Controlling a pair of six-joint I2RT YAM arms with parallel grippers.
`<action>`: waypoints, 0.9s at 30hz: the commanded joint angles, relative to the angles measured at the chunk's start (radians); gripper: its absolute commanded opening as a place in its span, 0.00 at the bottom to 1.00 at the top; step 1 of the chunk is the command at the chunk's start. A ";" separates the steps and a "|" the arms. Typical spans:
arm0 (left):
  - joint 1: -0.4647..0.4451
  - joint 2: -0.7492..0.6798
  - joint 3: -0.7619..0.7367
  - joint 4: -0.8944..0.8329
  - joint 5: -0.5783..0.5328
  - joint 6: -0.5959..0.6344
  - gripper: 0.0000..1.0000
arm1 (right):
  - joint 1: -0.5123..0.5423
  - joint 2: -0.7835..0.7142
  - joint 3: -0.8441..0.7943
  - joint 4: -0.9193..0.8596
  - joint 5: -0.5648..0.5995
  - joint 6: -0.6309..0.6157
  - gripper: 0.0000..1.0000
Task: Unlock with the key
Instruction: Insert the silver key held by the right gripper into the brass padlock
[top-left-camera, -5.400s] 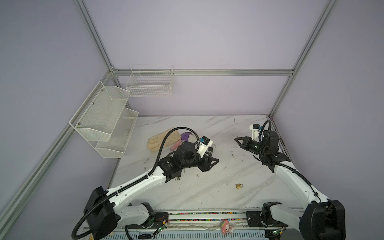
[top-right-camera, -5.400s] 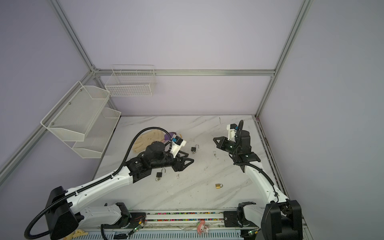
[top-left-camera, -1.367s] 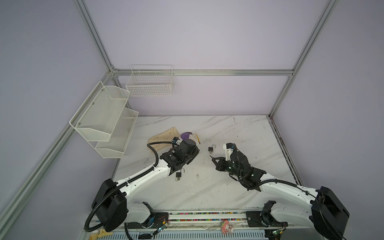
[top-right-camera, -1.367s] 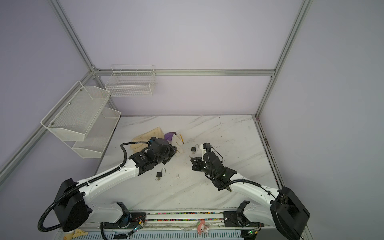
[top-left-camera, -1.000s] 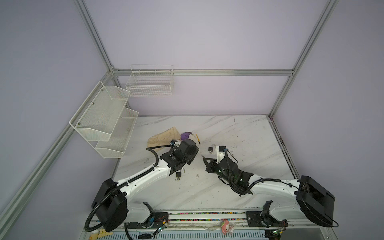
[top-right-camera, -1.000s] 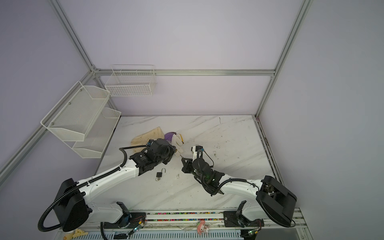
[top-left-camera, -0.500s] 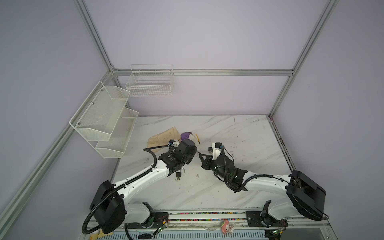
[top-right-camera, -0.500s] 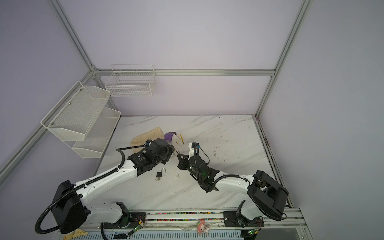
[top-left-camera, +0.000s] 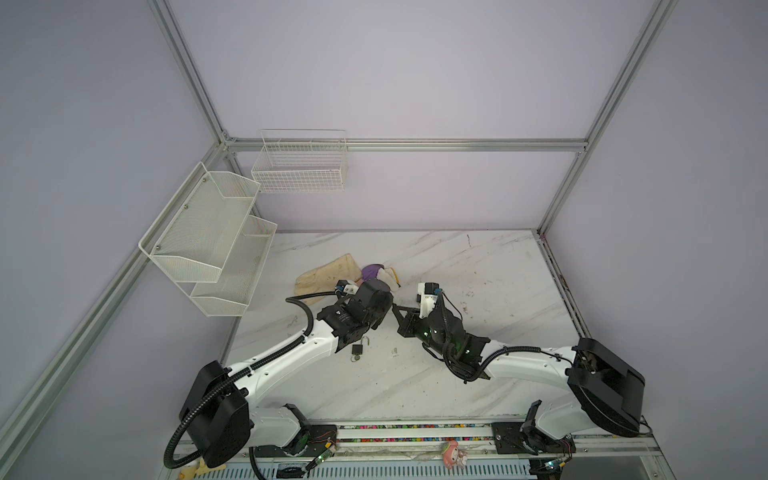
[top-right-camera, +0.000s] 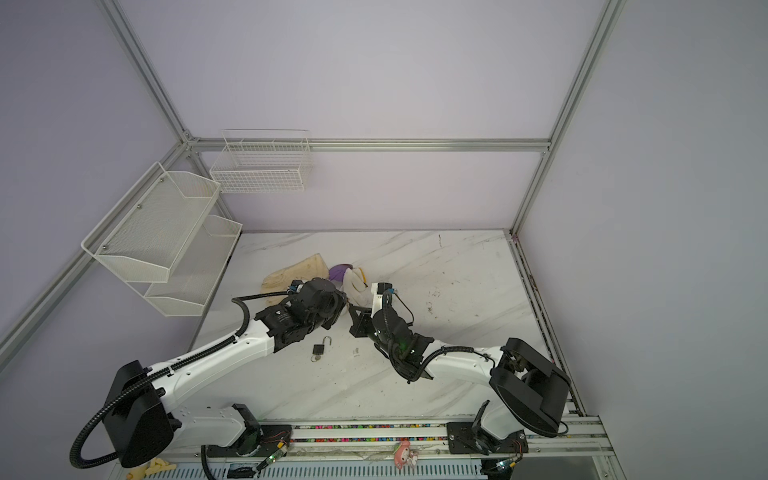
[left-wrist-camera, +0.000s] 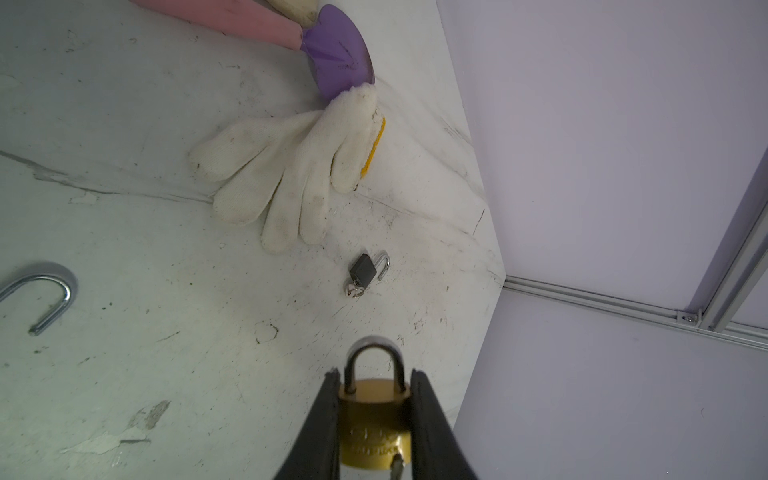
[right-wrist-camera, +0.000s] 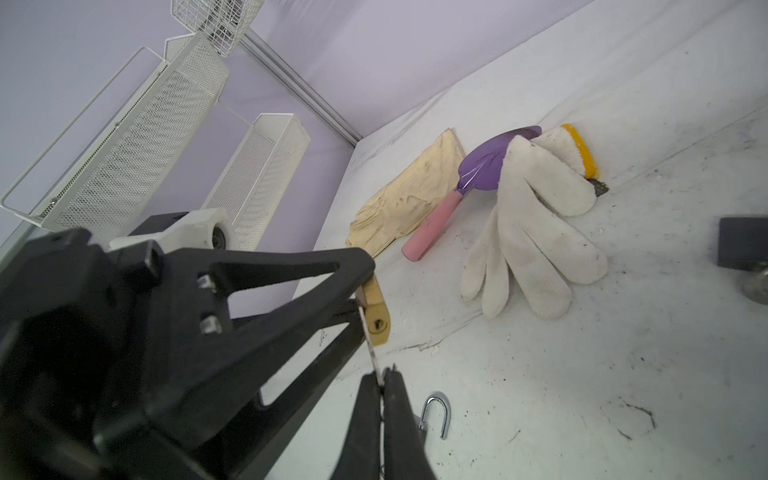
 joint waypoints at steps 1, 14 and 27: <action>0.004 -0.033 0.001 0.019 -0.025 0.008 0.00 | 0.005 0.011 0.017 0.002 0.009 -0.003 0.00; 0.003 -0.042 -0.003 0.019 -0.039 0.003 0.00 | 0.006 -0.028 -0.022 -0.029 0.039 -0.005 0.00; 0.004 -0.035 0.003 0.029 -0.032 0.001 0.00 | 0.006 -0.023 -0.012 -0.041 0.041 -0.015 0.00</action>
